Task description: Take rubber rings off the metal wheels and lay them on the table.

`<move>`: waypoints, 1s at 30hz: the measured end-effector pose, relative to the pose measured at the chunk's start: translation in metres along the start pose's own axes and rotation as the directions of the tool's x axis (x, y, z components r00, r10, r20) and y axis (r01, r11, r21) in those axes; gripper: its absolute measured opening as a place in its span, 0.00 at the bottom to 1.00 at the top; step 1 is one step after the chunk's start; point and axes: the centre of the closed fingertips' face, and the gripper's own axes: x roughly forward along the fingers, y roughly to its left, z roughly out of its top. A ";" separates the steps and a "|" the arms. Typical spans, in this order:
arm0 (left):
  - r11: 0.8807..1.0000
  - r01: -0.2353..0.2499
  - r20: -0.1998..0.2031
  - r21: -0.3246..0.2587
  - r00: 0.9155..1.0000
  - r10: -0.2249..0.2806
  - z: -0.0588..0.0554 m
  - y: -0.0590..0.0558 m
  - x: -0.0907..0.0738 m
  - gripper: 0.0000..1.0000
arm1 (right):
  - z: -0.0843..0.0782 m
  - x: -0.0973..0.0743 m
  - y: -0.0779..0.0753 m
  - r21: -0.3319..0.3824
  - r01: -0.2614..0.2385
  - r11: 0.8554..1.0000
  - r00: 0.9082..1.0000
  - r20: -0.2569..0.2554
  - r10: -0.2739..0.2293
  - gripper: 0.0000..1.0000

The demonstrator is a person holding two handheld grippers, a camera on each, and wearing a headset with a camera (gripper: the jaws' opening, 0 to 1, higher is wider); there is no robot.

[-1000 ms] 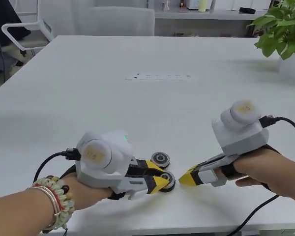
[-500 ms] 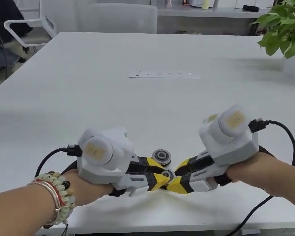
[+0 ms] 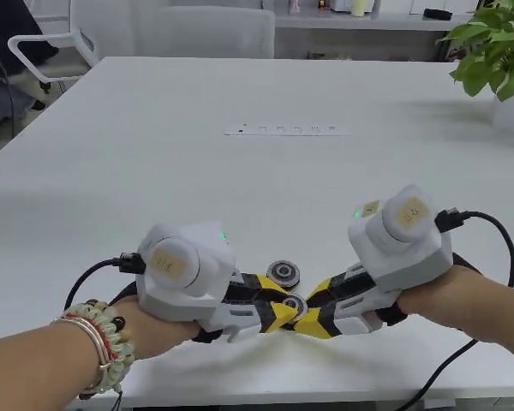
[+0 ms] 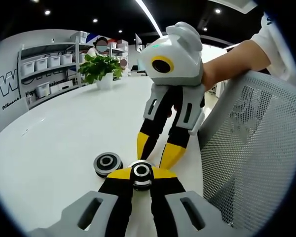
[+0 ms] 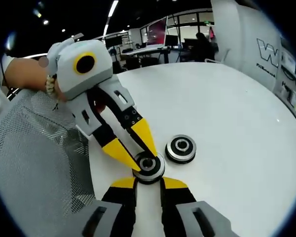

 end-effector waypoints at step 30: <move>1.000 -0.008 -0.001 -0.004 1.000 0.008 -0.001 0.001 -0.001 0.08 | 0.009 0.008 0.003 -0.057 0.022 0.998 0.999 0.033 -0.020 0.22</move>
